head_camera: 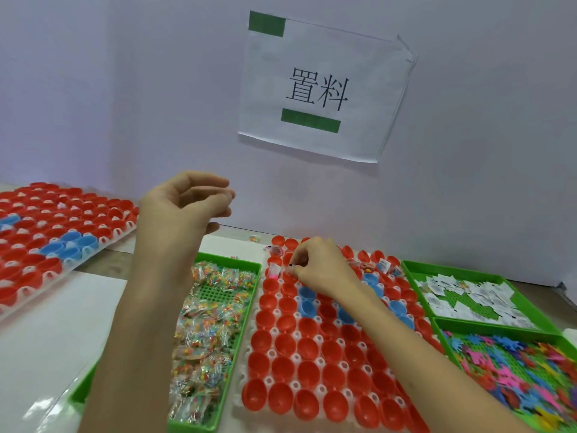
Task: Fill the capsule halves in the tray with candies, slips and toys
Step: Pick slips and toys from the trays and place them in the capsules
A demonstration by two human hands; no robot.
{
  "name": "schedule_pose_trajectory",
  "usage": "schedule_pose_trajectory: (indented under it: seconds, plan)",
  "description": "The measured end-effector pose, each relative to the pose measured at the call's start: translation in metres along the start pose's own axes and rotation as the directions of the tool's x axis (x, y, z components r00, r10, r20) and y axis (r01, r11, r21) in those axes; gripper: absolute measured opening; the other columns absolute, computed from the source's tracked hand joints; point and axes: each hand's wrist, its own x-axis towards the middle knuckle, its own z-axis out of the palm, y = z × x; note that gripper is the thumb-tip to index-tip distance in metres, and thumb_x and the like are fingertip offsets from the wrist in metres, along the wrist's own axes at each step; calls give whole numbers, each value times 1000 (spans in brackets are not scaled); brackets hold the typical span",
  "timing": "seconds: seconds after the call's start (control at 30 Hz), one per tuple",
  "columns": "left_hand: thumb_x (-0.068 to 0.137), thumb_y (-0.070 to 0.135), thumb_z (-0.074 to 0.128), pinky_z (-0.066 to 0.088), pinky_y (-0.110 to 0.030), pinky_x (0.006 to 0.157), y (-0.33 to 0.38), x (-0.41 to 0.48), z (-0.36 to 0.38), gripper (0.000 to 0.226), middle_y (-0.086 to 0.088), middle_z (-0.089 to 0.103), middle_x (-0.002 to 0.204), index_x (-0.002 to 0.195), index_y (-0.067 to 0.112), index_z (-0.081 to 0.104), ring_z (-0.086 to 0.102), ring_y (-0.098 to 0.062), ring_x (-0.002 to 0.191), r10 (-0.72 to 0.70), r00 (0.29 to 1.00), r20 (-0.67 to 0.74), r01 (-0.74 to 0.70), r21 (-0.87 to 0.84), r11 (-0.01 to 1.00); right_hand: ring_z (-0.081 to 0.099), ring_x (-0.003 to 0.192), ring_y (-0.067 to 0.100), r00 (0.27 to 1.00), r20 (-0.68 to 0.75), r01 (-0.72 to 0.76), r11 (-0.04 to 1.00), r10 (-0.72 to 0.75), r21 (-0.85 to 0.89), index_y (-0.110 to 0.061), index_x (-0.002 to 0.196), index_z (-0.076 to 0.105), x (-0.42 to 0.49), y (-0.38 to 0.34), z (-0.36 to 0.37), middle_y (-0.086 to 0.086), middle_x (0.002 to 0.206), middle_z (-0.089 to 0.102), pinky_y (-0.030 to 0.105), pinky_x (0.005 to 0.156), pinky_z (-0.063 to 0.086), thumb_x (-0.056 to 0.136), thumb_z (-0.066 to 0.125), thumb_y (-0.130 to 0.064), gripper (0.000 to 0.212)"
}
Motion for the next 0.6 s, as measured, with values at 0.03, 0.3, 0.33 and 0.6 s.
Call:
schedule_pose_trajectory:
  seconds: [0.03, 0.3, 0.33, 0.6]
  plan:
    - [88, 5, 71, 52, -28, 70, -4, 2, -2, 18, 0, 75, 87, 87, 23, 71, 68, -13, 75, 1, 1000, 11, -2, 58, 998, 58, 65, -3, 1000, 0, 4, 1000, -4, -7, -17, 86, 80, 1, -1, 1, -7, 84, 73, 7, 56, 39, 87, 75, -13, 7]
    - [87, 16, 76, 44, -25, 61, -29, 10, -5, 10, 3, 75, 86, 92, 25, 73, 69, -15, 79, -198, 967, 157, 113, 432, 895, 62, 66, -1, 1000, 15, 3, 1000, -3, -1, -15, 89, 80, 4, -3, 1, -9, 81, 68, 7, 56, 41, 88, 75, -12, 6]
    - [87, 17, 77, 43, -25, 60, -32, 10, -5, 12, 3, 75, 89, 94, 25, 72, 68, -13, 78, -239, 954, 181, 131, 467, 874, 62, 67, -1, 1000, 10, 3, 1000, -3, 7, -15, 90, 80, 4, -3, 1, -8, 83, 70, 7, 56, 41, 88, 74, -13, 6]
    - [85, 23, 80, 45, -28, 66, -41, 10, -3, 16, 4, 74, 91, 98, 26, 71, 68, -14, 84, -349, 911, 219, 175, 560, 810, 58, 66, -2, 997, 73, 24, 999, -22, -24, -15, 89, 77, 6, -3, 6, -14, 75, 60, 7, 53, 39, 91, 73, -16, 5]
